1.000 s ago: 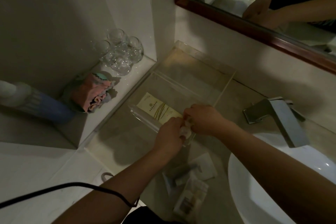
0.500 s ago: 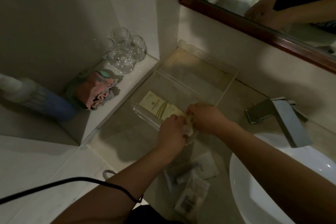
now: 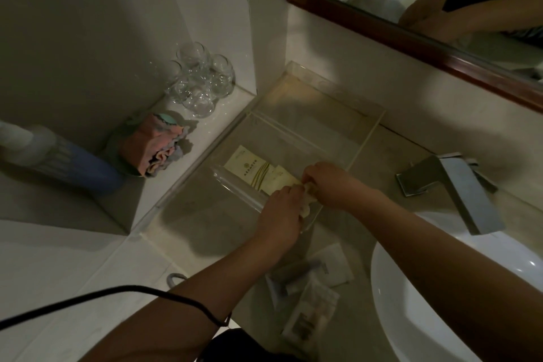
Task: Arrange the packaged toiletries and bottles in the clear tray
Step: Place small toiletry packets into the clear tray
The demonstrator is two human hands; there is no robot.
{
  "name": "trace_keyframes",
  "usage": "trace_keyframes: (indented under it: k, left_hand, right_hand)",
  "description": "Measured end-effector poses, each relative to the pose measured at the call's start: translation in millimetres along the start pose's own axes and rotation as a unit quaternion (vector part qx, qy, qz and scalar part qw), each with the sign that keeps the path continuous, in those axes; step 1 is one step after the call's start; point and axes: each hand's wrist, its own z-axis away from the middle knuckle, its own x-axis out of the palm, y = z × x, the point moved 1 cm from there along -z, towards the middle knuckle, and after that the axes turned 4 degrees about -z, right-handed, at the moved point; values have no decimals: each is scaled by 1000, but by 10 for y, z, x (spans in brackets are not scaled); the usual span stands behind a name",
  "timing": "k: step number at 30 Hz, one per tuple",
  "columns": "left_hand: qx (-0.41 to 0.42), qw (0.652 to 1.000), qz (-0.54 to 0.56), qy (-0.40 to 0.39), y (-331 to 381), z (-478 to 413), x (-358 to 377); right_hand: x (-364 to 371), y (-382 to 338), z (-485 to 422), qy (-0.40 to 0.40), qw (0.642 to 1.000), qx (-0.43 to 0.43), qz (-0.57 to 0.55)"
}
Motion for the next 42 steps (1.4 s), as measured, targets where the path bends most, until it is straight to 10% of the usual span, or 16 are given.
trace_keyframes:
  k: [25,29,35,42]
  left_hand:
    - [-51,996,42,54,-185,5,-50]
    - [-51,997,49,44,-215,-10,-62]
    - [-8,999,-14,29,-238,-56,-82]
    - [16,996,-84,-22,-321,-87,-74]
  right_hand:
    - [-33,-76,21,-7,993,-46,108]
    - [-189,-48,84,31,990,13,-136]
    - [-200,-26,144,-62,885,91,-452]
    - [-296,-74,31,-52,977,17,-207]
